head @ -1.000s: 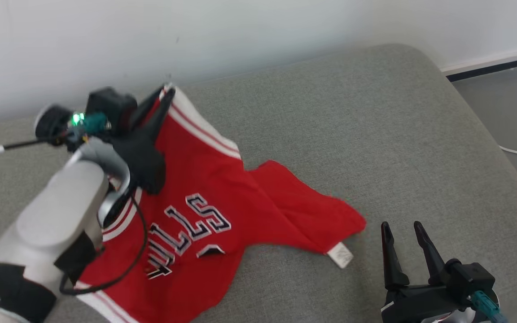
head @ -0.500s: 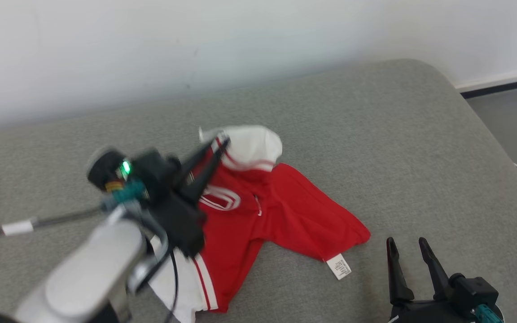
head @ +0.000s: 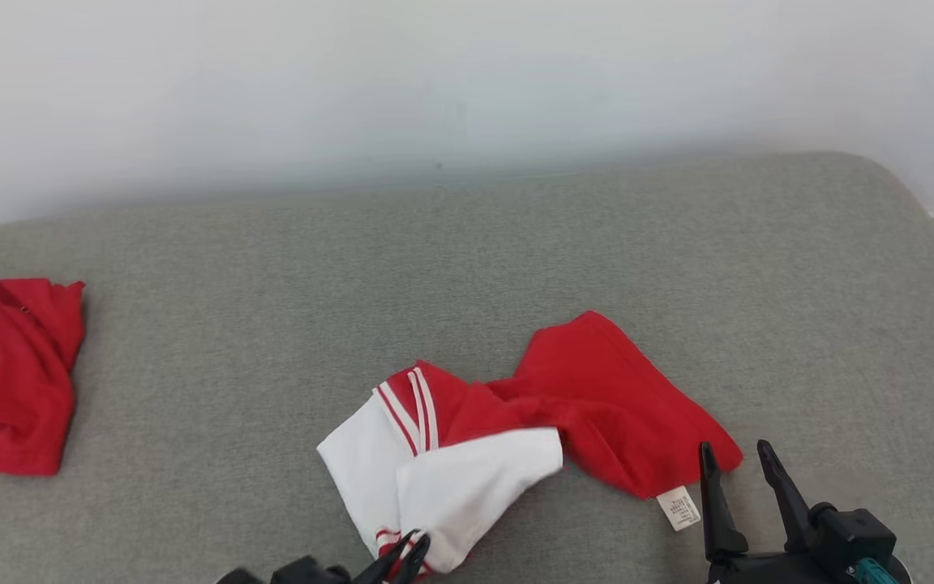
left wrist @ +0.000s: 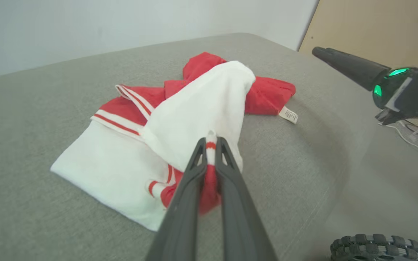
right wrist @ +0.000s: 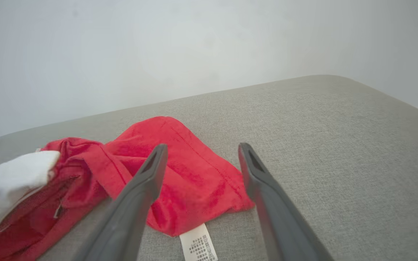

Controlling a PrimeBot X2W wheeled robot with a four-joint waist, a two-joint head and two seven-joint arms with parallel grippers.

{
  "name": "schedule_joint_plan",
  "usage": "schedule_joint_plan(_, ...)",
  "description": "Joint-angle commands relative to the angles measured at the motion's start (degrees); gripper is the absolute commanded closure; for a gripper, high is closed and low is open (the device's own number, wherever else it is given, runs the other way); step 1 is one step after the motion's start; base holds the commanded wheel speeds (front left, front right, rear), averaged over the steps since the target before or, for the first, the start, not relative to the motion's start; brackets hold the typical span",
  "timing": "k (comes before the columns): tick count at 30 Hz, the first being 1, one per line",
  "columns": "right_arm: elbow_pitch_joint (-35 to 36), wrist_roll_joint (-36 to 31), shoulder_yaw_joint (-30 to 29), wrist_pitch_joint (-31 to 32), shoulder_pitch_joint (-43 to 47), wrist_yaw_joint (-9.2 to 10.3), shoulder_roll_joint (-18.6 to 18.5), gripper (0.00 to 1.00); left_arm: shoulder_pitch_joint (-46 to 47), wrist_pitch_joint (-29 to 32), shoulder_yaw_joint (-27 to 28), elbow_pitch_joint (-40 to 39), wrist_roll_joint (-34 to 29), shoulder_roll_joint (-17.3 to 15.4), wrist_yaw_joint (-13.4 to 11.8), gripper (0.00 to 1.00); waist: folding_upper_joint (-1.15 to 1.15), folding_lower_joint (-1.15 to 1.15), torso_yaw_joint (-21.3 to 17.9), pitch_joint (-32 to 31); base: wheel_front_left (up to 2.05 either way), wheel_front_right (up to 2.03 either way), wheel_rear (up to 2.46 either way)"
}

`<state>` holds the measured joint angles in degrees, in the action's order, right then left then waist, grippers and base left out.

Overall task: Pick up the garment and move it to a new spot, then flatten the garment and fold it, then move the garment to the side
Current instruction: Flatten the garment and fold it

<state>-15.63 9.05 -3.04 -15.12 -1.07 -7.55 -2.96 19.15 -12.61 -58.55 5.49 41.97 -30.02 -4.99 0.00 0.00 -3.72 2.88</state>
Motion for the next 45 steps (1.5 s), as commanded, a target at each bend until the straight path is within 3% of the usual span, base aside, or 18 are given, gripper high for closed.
schedule_joint_plan(1,-0.1,-0.7,0.1,0.0,0.1,0.13,0.2,0.0,-1.5,-0.8,0.2,0.6,0.5,-0.1,0.1,1.0,0.0,0.0,1.3,-0.3,0.0,0.0,0.0)
schedule_joint_plan(9,-0.3,-1.0,-0.5,0.0,0.9,0.14,0.1,0.0,-6.6,-2.1,1.1,5.4,3.0,1.5,1.0,0.97,0.0,0.0,2.3,-0.7,0.0,0.0,0.0)
schedule_joint_plan(10,-0.3,-1.1,-0.5,0.0,0.9,0.13,0.1,0.0,-6.9,-2.4,2.2,5.3,2.9,2.0,1.4,0.0,0.0,0.0,2.5,-0.8,0.0,0.0,0.0)
schedule_joint_plan(18,-0.7,-0.6,-0.1,0.0,0.5,0.14,0.1,0.0,-6.9,-2.6,14.7,-2.6,-0.6,2.5,2.5,0.0,0.0,0.0,1.9,-1.1,0.0,0.0,0.0)
schedule_joint_plan(24,-1.3,0.0,0.5,0.0,-0.3,0.14,0.1,0.0,-1.4,-2.5,19.7,-0.5,-1.8,0.9,4.5,0.0,0.0,0.0,-0.4,-1.0,0.0,0.0,0.0)
schedule_joint_plan(33,-1.7,0.9,0.7,0.0,-0.6,0.14,0.1,0.0,5.8,1.2,20.0,6.6,-1.6,1.2,6.4,0.0,0.0,0.0,-4.6,0.7,0.0,0.0,0.0)
schedule_joint_plan(45,-1.6,0.7,0.4,0.0,-2.4,0.13,0.2,0.0,12.0,4.5,15.8,22.6,-1.1,8.0,9.6,0.0,0.0,0.0,-6.5,4.0,0.0,0.0,0.0)
